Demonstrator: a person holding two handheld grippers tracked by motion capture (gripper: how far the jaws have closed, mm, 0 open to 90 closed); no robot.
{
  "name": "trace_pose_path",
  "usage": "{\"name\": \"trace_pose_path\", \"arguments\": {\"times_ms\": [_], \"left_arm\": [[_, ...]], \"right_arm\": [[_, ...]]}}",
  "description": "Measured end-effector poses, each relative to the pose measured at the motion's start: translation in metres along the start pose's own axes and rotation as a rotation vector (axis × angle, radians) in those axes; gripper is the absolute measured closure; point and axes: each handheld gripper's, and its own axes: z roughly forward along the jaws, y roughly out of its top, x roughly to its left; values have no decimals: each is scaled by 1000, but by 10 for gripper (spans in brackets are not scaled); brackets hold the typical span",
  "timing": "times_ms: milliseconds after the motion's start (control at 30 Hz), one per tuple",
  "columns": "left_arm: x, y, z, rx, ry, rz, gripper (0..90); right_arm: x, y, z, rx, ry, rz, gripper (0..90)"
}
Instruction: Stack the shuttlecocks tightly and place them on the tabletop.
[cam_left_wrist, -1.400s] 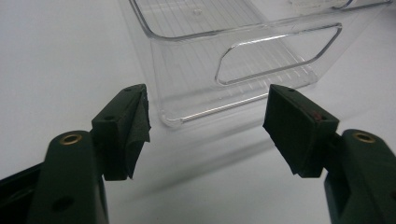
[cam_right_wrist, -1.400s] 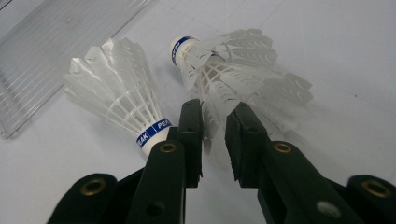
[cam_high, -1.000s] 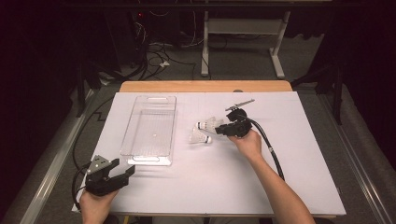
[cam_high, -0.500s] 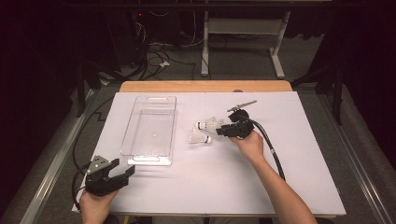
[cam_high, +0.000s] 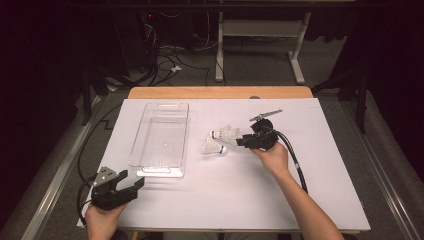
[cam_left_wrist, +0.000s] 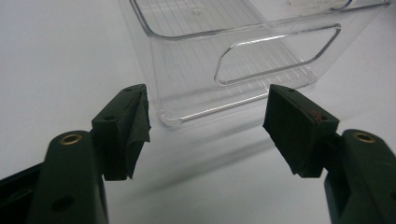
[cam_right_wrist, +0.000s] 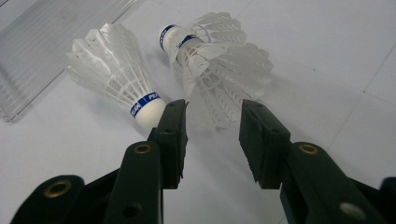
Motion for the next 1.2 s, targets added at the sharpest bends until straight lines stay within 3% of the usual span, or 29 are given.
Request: {"name": "trace_pose_path", "arguments": {"times_ms": [533,1200], "left_arm": [[0,0,-1,-2,1,-3,322],[2,-1,-3,-7,10,-2,323]], "right_arm": [[14,-4,-19,-28,5,-39,622],[29,5,-22,-42,45,-79,614]]}}
